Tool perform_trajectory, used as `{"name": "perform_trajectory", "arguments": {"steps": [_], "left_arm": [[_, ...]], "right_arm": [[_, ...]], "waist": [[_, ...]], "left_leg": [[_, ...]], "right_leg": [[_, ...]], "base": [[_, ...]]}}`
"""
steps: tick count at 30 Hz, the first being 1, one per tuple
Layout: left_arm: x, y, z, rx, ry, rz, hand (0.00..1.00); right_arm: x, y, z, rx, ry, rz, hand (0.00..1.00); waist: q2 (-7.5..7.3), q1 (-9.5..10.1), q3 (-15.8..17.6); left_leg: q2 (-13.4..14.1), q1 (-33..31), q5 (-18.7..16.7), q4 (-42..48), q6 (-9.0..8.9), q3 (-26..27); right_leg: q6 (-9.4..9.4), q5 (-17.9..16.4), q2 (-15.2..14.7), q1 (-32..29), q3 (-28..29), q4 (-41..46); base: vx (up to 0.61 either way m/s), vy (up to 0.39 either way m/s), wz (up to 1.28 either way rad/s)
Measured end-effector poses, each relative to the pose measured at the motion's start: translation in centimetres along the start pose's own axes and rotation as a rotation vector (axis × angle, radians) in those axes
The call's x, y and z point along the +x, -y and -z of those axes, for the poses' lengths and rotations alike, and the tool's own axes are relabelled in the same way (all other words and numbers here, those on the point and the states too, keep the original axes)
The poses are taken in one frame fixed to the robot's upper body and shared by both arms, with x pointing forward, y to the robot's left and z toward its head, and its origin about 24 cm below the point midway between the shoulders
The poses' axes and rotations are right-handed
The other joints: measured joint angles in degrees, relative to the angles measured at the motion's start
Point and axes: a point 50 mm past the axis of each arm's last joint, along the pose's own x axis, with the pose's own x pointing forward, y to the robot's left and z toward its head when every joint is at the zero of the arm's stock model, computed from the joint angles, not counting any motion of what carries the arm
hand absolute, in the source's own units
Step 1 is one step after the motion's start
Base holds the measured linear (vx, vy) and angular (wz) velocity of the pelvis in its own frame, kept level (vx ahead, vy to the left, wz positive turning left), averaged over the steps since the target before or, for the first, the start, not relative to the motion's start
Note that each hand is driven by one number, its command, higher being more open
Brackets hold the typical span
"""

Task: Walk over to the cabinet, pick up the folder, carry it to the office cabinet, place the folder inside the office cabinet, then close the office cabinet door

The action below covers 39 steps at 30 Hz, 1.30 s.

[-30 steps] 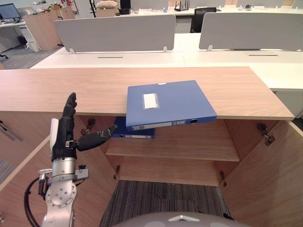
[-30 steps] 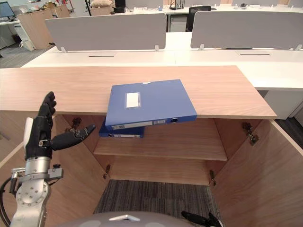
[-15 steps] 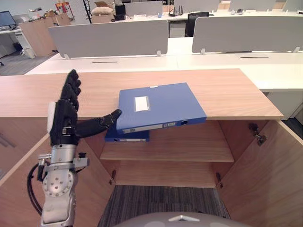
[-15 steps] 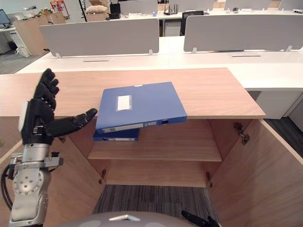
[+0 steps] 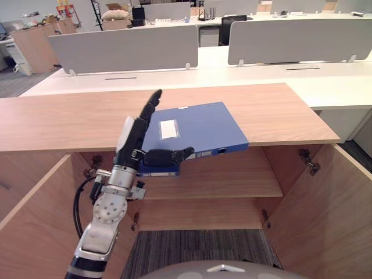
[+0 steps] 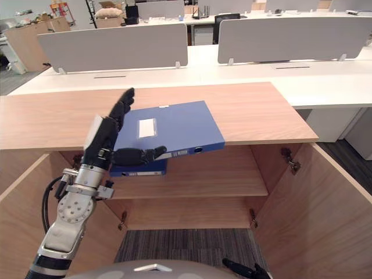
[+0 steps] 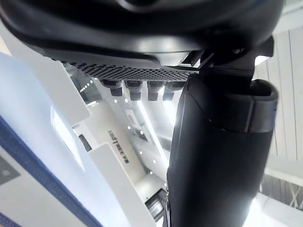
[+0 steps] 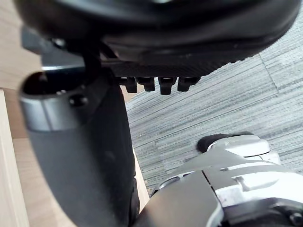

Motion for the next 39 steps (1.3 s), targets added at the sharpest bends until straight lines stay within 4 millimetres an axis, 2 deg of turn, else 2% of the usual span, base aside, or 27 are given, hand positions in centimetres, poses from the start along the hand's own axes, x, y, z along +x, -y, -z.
{"name": "perform_trajectory", "arguments": {"steps": [5, 7, 15, 25, 39], "left_arm": [[0.4, 1.1, -0.2, 0.136, 0.032, 0.108, 1.00], [0.3, 2.2, -0.3, 0.207, 0.048, 0.167, 1.00], [-0.2, 4.2, -0.4, 0.368, 0.095, 0.257, 1.00], [-0.5, 5.3, -0.7, 0.467, 0.124, 0.171, 1.00], [-1.1, 5.6, -0.2, 0.529, 0.047, 0.073, 1.00]], "right_arm": [[0.0, -0.1, -0.3, -0.031, 0.008, 0.003, 1.00], [0.0, -0.1, -0.1, -0.033, 0.002, 0.010, 1.00], [0.0, 0.0, -0.1, -0.038, -0.002, 0.025, 1.00], [0.1, -0.2, -0.1, -0.041, -0.008, 0.028, 1.00], [0.1, -0.4, -0.3, -0.064, -0.001, 0.028, 1.00]], "waist": [[-0.05, -0.40, 0.1], [-0.07, -0.45, 0.1], [-0.12, -0.62, 0.2], [-0.34, -0.63, 0.8], [-0.43, -0.66, 1.3]], "left_leg": [[-0.1, -0.1, 0.0, -0.3, 0.01, 0.3], [-0.3, 0.2, 0.0, -0.6, 0.04, 0.3], [-0.7, 0.5, -0.2, -1.0, 0.29, 0.3], [-1.0, 0.8, -0.4, -1.3, 0.61, 0.1], [-1.0, 0.8, -0.4, -1.3, 0.66, 0.2]], "right_leg": [[0.09, 1.1, 0.1, 0.4, 0.3, -1.8], [0.17, 1.6, 0.1, 1.3, 0.3, -3.0], [0.58, 2.4, -0.1, 2.1, 0.2, -4.9], [0.88, 2.6, -0.4, 3.1, -0.2, -6.1], [1.01, 2.7, -0.4, 3.1, -0.1, -6.2]], "base": [[-0.01, 0.012, -0.02], [0.00, 0.000, 0.00], [0.00, 0.000, 0.00], [0.00, 0.000, 0.01], [0.00, 0.000, 0.00]]}}
